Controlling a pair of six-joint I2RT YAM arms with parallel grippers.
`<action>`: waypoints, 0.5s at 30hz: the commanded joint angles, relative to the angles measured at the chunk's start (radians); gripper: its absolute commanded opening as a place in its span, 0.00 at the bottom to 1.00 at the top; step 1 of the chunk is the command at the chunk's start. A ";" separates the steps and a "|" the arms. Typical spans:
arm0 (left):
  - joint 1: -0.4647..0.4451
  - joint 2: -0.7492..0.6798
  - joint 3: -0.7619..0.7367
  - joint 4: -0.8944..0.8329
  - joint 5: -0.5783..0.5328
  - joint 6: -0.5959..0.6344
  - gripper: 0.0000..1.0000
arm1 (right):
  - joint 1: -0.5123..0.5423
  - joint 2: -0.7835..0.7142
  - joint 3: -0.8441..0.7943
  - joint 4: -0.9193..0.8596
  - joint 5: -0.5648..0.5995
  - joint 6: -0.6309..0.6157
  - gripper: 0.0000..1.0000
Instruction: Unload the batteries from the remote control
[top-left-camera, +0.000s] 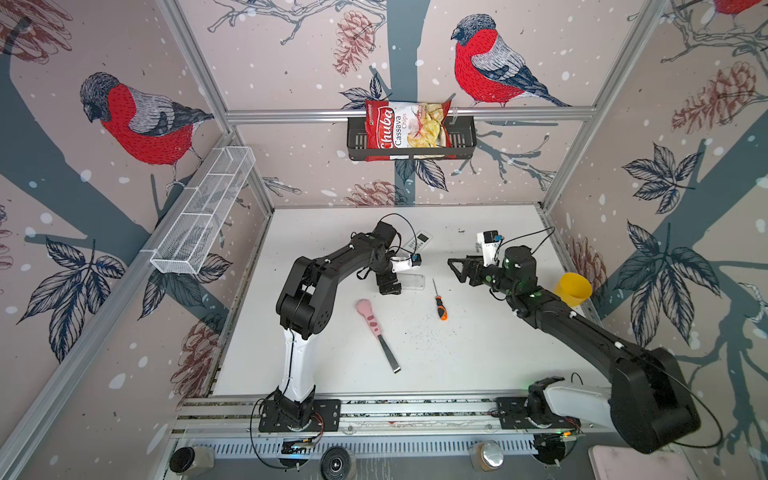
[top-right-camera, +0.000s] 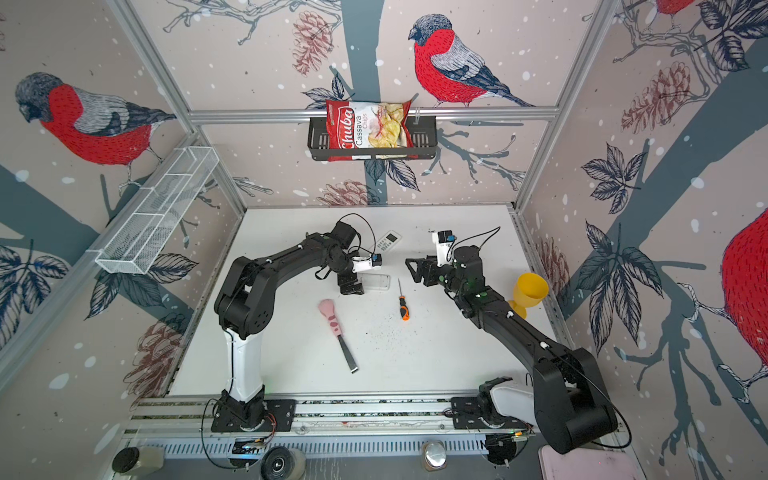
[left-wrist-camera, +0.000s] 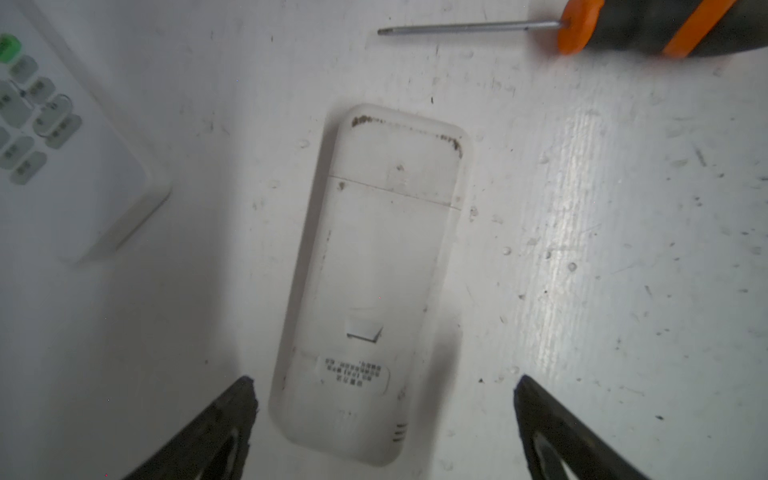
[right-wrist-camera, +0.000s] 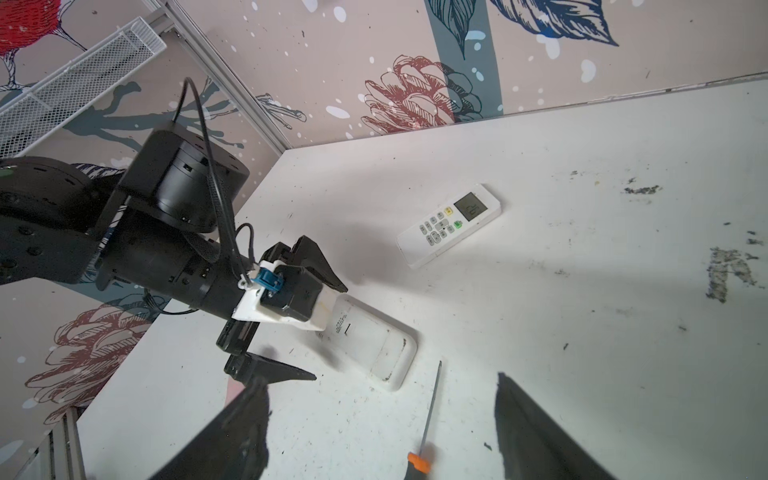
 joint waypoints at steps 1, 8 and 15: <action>-0.003 0.009 -0.024 0.042 -0.018 0.004 0.96 | -0.007 -0.008 -0.002 0.027 -0.006 0.007 0.85; -0.004 -0.003 -0.071 0.124 -0.044 -0.002 0.96 | -0.009 -0.022 -0.008 0.014 0.003 -0.001 0.85; -0.003 0.005 -0.074 0.160 -0.056 0.009 0.96 | -0.010 -0.029 -0.003 -0.009 0.012 -0.016 0.85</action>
